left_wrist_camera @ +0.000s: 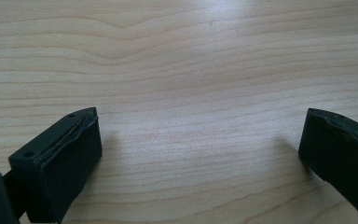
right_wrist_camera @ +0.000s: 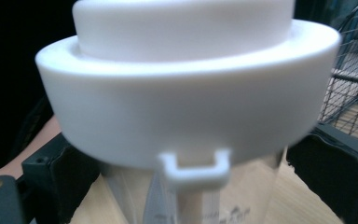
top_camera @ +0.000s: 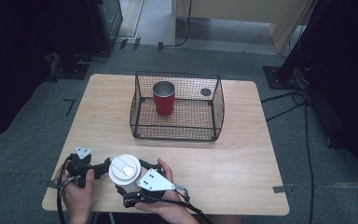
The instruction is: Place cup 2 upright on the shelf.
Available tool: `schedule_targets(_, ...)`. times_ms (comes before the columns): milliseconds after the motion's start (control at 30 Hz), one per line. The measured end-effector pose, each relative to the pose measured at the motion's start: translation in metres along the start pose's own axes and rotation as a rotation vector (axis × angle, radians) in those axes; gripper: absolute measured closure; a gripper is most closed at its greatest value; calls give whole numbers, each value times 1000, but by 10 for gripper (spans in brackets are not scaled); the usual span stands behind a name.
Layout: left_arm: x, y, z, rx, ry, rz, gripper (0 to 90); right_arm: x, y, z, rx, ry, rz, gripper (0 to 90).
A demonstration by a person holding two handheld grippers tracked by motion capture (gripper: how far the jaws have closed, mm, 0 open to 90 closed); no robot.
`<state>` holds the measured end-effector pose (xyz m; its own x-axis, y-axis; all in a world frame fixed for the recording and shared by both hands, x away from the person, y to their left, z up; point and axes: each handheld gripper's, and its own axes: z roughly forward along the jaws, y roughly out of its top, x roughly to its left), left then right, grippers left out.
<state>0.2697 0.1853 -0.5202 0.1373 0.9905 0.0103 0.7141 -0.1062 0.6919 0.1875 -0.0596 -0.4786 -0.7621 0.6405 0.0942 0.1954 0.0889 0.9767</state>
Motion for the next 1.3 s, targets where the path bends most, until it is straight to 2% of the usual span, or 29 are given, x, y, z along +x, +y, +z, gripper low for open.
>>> schedule_targets(67,0,0,0,0,0,0,0,1,0,3,-3,-21,-11,73)
schedule_targets(200,0,0,0,-1,0,0,0,3,2,8,-4,-13,-27,143)
schedule_targets(400,0,0,0,-1,0,0,0,4,5,12,-10,-21,-32,151)
schedule_targets(467,0,0,0,-1,0,0,0,4,5,14,-4,-25,-21,148)
schedule_targets(700,0,0,0,0,0,0,0,5,9,17,-6,-36,-53,157)
schedule_targets(900,0,0,0,-1,0,0,0,0,11,13,-22,-43,-57,159)
schedule_targets(1300,0,0,0,1,0,0,0,-17,28,-2,-81,-110,-15,160)
